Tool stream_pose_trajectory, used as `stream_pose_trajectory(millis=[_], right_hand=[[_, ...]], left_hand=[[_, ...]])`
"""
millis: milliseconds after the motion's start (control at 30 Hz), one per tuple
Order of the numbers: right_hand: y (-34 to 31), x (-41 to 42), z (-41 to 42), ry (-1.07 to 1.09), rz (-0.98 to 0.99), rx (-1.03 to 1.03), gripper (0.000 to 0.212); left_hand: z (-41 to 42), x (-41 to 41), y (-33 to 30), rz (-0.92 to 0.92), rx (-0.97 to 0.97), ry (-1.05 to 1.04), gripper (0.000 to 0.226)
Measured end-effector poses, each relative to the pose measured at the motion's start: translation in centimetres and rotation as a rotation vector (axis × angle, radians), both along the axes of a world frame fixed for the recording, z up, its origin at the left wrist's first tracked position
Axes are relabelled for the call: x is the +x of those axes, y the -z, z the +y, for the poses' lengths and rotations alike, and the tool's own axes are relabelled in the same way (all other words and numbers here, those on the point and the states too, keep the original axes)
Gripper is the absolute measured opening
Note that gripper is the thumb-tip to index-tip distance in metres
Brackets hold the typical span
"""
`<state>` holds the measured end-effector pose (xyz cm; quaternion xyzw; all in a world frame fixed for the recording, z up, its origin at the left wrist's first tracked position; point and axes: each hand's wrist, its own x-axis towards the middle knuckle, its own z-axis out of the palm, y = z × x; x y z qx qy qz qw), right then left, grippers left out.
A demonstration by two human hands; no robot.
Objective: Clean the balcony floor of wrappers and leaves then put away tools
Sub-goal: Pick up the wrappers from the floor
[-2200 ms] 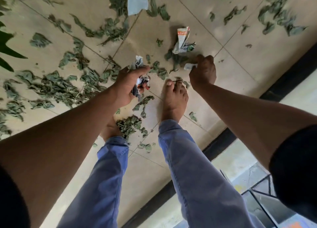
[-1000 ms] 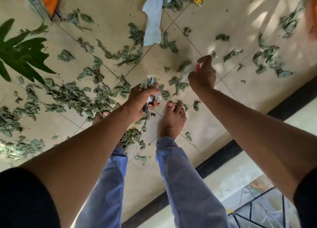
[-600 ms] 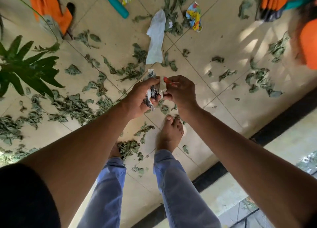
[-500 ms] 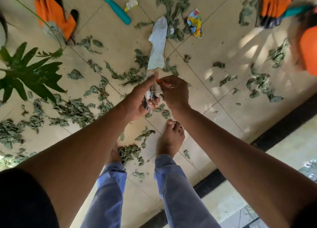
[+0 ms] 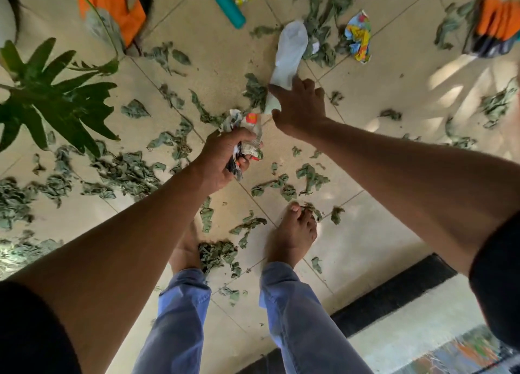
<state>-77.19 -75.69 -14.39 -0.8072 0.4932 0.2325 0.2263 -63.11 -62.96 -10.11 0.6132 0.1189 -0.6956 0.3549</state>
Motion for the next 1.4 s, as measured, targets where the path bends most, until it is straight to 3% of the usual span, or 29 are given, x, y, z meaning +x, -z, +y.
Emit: stream_pose_trajectory(millis=[133,267,400,467,533,600,667,767,800,867,967,1133,1200,1300,1400], right_hand=[[-1.0,0.1,0.1,0.178,-0.100,-0.084,0.041],[-5.9,-1.0,2.5,0.429,-0.467,-0.075,0.034],[-11.5,-2.4,4.3,0.659,-0.694,0.218,0.017],[-14.1,-3.1,5.1,0.784,-0.758,0.462,0.037],[-16.0,-3.8,5.8,0.892,-0.762,0.698,0.046],[-17.3,-4.2,6.2,0.929,-0.745,0.775,0.030],[-18.4,-4.4,6.1,0.927,-0.691,0.729,0.013],[-20.4,-4.7,5.6,0.941,-0.588,0.590,0.011],[-21.3,-4.8,5.3,0.968,-0.577,0.539,0.021],[-22.8,-5.1,4.8,1.055,-0.535,0.443,0.031],[-24.7,-5.2,4.2,1.152,-0.480,0.312,0.012],[-26.8,-5.1,4.0,1.156,-0.395,0.256,0.009],[-26.9,-5.0,3.7,1.254,-0.476,0.350,0.002],[-27.0,-4.7,2.7,1.438,-0.644,0.591,0.010],[-25.8,-4.1,1.5,1.376,-0.667,0.667,0.011]], left_hand=[[2.0,0.2,-0.3,0.000,0.021,-0.026,0.032],[2.2,0.2,-2.3,-0.003,0.040,-0.087,0.030],[0.4,0.8,-5.0,0.052,-0.016,-0.127,0.024],[-0.8,1.0,-6.7,0.123,-0.047,-0.116,0.010],[-1.9,0.9,-8.6,0.201,-0.056,-0.062,0.009],[-2.7,0.5,-10.4,0.251,-0.045,0.028,0.024],[-3.3,-0.2,-12.0,0.251,-0.030,0.139,0.031],[-3.5,-1.8,-14.1,0.224,-0.044,0.281,0.046],[-3.7,-2.2,-14.8,0.218,-0.054,0.297,0.049],[-4.0,-3.0,-16.3,0.242,-0.106,0.275,0.039],[-4.5,-4.3,-19.4,0.278,-0.199,0.255,0.025],[-5.3,-5.8,-22.4,0.074,-0.227,0.335,0.021],[-5.8,-5.9,-22.9,-0.023,-0.220,0.295,0.015],[-5.8,-5.3,-22.4,-0.198,-0.198,0.262,0.014],[-5.3,-3.7,-20.5,-0.283,-0.131,0.213,0.014]])
